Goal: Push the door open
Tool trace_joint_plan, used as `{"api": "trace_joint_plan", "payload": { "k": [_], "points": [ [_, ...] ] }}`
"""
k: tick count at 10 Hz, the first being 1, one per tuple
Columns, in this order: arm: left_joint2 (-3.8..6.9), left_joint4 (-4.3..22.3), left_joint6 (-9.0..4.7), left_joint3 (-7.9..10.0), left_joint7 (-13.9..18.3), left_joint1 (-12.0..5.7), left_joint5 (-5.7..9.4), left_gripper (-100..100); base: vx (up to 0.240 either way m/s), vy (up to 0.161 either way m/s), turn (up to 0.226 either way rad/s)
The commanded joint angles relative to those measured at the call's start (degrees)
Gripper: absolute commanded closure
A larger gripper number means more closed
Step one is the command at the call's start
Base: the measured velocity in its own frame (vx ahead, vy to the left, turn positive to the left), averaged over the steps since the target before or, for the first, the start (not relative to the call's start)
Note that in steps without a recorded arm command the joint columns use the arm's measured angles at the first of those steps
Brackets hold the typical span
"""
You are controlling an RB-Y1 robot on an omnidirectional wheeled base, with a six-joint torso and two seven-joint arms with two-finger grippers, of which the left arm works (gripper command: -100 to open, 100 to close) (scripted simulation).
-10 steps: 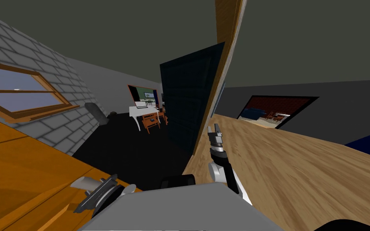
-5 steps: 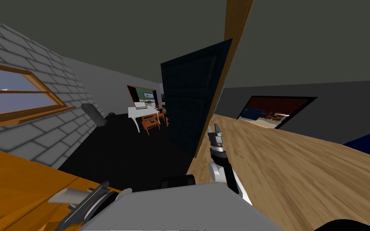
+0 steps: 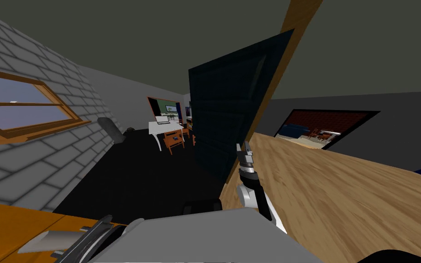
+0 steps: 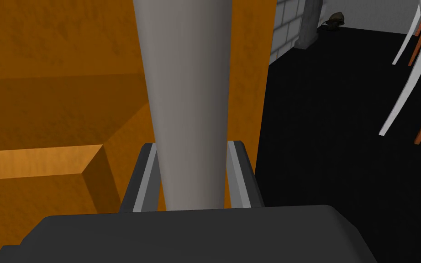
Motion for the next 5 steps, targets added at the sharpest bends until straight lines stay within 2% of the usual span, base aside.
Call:
{"api": "trace_joint_plan", "payload": {
  "k": [1,4,5],
  "points": [
    [-0.34,-1.4,-0.53,1.25,-0.7,0.91,1.02,100,0.187,0.193,0.070],
    [-1.25,-1.4,-1.03,2.82,-1.0,1.36,2.56,100,0.137,0.140,0.051],
    [-1.14,-1.1,-1.05,2.36,-0.7,1.30,2.12,100,0.045,0.065,0.018]
  ]
}}
